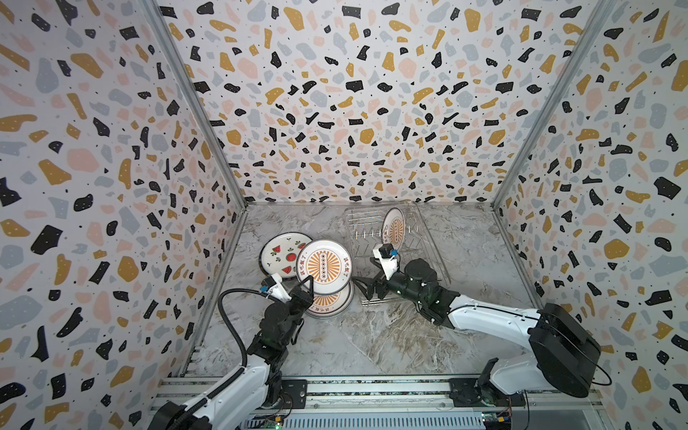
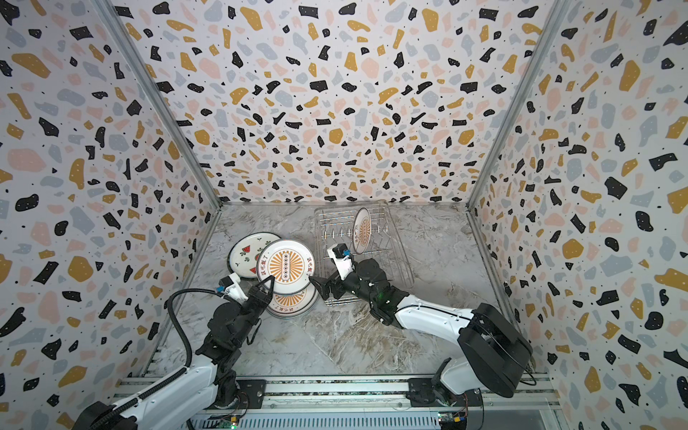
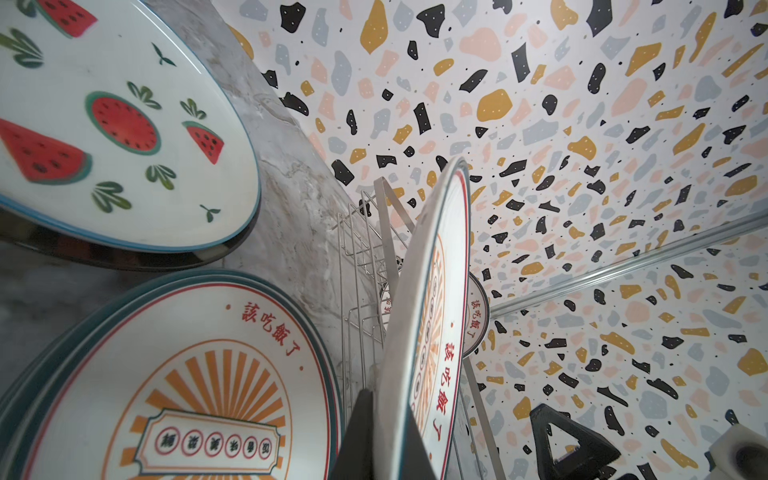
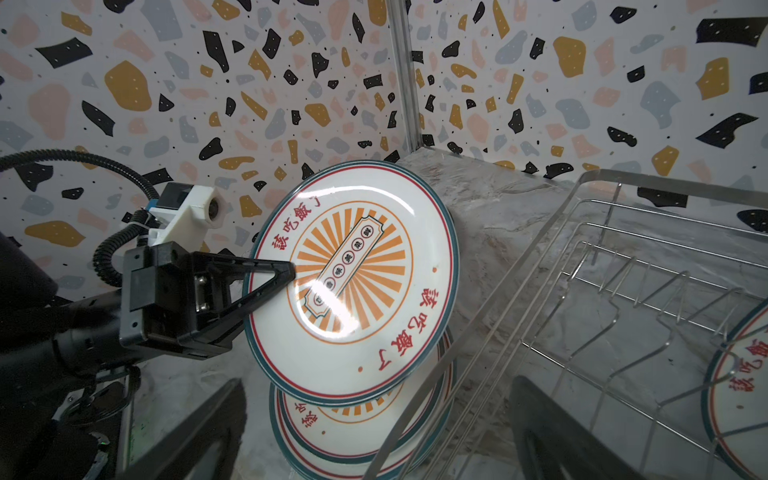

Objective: Unload the plates from the dish rack
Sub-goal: 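Lower the sunburst plate onto the stack with left while right releases it, then hold the stack with the left gripper while right stays beside it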

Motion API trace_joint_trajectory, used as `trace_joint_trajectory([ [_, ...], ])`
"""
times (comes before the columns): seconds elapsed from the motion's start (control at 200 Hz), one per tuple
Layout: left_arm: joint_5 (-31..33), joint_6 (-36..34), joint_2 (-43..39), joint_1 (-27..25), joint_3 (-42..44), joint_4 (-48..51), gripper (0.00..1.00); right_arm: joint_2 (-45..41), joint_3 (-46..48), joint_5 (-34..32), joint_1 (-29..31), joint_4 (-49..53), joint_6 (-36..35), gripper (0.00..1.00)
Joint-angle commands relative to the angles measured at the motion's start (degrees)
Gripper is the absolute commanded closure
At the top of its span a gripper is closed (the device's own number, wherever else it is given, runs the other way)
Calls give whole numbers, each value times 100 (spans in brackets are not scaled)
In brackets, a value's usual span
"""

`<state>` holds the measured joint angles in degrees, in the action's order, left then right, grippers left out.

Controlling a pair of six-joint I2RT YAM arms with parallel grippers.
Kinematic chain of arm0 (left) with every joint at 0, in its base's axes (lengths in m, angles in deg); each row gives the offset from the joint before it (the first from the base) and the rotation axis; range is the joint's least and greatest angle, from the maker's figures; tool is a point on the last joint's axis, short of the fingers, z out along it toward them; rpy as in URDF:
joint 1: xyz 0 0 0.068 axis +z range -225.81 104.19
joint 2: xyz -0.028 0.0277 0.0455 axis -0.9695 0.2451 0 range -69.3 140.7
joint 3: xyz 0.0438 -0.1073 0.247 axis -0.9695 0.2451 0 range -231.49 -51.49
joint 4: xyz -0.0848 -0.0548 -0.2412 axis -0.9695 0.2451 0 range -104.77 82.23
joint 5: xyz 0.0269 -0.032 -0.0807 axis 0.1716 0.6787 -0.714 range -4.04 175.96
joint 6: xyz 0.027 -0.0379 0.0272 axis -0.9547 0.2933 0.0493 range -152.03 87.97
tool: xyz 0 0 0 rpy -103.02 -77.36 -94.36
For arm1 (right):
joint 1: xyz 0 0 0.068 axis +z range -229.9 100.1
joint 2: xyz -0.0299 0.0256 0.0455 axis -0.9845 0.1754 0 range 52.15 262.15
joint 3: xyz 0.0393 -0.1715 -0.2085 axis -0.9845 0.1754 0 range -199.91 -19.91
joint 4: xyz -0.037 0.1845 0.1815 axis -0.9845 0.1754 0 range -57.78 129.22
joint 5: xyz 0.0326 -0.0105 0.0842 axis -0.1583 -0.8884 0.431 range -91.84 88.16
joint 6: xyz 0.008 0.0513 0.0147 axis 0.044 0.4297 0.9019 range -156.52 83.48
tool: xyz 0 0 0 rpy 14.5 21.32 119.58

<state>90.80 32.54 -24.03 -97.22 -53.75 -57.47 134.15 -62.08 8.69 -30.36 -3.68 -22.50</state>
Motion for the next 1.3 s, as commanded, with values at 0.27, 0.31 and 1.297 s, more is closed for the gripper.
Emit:
trace_joint_trajectory([
  [0.27, 404, 638, 52, 107, -12, 559, 100, 368, -534, 418, 79, -6, -85, 1],
  [0.31, 392, 652, 55, 98, 4, 578, 100, 413, -570, 455, 90, -11, -93, 1],
  [1.297, -147, 1001, 694, 98, -144, 1318, 94, 1152, -1311, 251, 291, 682, -147, 0],
])
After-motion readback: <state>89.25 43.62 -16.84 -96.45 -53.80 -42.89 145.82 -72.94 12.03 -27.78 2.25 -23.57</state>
